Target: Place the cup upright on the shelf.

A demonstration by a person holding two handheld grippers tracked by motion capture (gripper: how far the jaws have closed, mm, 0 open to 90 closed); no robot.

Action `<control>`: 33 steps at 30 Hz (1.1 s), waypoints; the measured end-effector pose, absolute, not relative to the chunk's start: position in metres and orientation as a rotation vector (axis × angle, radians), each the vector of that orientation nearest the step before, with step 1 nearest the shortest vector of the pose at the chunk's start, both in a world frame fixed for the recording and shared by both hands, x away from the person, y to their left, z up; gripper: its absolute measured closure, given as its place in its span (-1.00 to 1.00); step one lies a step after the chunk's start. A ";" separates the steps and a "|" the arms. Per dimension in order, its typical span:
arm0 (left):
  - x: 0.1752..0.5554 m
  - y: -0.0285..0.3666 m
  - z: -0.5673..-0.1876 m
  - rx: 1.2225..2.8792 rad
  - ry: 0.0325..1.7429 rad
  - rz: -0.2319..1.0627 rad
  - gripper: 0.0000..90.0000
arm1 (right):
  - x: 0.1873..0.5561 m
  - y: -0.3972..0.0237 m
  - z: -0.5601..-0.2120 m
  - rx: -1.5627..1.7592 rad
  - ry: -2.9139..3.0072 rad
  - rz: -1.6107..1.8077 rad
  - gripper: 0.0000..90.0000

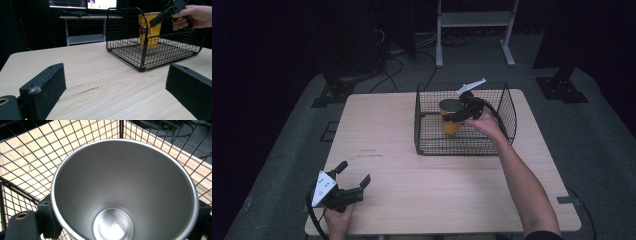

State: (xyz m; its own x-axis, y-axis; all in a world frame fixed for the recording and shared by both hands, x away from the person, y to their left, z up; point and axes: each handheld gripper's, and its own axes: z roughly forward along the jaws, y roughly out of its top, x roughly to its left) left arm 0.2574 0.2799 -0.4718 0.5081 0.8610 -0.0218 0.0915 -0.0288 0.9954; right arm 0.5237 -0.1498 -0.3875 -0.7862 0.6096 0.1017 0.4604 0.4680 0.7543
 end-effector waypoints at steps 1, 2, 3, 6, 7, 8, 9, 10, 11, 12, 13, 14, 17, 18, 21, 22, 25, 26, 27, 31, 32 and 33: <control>0.257 0.280 -0.472 1.488 0.869 0.761 -0.95 | 0.524 -0.149 -0.389 0.936 2.535 1.206 -0.72; 0.257 0.280 -0.472 1.488 0.869 0.761 -0.95 | 0.526 -0.149 -0.392 0.938 2.546 1.195 -0.72; 0.257 0.280 -0.472 1.487 0.869 0.762 -0.95 | 0.526 -0.149 -0.393 0.942 2.547 1.198 -0.72; 0.257 0.280 -0.472 1.488 0.869 0.761 -0.95 | 0.528 -0.149 -0.395 0.952 2.557 1.196 -0.72; 0.257 0.280 -0.472 1.488 0.869 0.762 -0.95 | 0.529 -0.149 -0.396 0.952 2.563 1.188 -0.72; 0.257 0.280 -0.472 1.488 0.869 0.762 -0.95 | 0.529 -0.149 -0.396 0.952 2.563 1.188 -0.72; 0.257 0.280 -0.472 1.486 0.869 0.762 -0.95 | 0.529 -0.148 -0.396 0.948 2.563 1.178 -0.72; 0.257 0.280 -0.472 1.486 0.869 0.762 -0.95 | 0.529 -0.148 -0.396 0.948 2.563 1.178 -0.72; 0.257 0.280 -0.472 1.486 0.869 0.762 -0.95 | 0.529 -0.148 -0.396 0.948 2.562 1.176 -0.72; 0.257 0.280 -0.472 1.487 0.869 0.762 -0.95 | 0.530 -0.149 -0.396 0.951 2.561 1.172 -0.72; 0.257 0.280 -0.472 1.487 0.869 0.762 -0.95 | 0.531 -0.149 -0.396 0.949 2.559 1.168 -0.72; 0.257 0.280 -0.472 1.487 0.870 0.762 -0.95 | 0.531 -0.150 -0.396 0.952 2.560 1.162 -0.72; 0.257 0.280 -0.472 1.487 0.869 0.762 -0.95 | 0.531 -0.150 -0.398 0.956 2.571 1.128 -0.72; 0.257 0.280 -0.472 1.487 0.869 0.762 -0.95 | 0.531 -0.150 -0.398 0.956 2.571 1.128 -0.72; 0.257 0.280 -0.472 1.487 0.869 0.762 -0.95 | 0.532 -0.150 -0.401 0.959 2.575 1.108 -0.72; 0.257 0.280 -0.472 1.487 0.869 0.762 -0.95 | 0.532 -0.150 -0.401 0.959 2.575 1.108 -0.72; 0.257 0.280 -0.472 1.487 0.869 0.763 -0.95 | 0.533 -0.149 -0.401 0.959 2.577 1.103 -0.73; 0.257 0.280 -0.472 1.486 0.869 0.763 -0.95 | 0.533 -0.149 -0.401 0.955 2.576 1.092 -0.73; 0.257 0.280 -0.472 1.486 0.868 0.763 -0.95 | 0.533 -0.150 -0.401 0.954 2.575 1.087 -0.73; 0.257 0.280 -0.472 1.487 0.868 0.763 -0.95 | 0.532 -0.150 -0.401 0.945 2.578 1.066 -0.74; 0.257 0.280 -0.472 1.487 0.868 0.763 -0.95 | 0.532 -0.150 -0.401 0.942 2.579 1.061 -0.74; 0.257 0.280 -0.472 1.487 0.868 0.763 -0.95 | 0.532 -0.149 -0.401 0.939 2.582 1.058 -0.75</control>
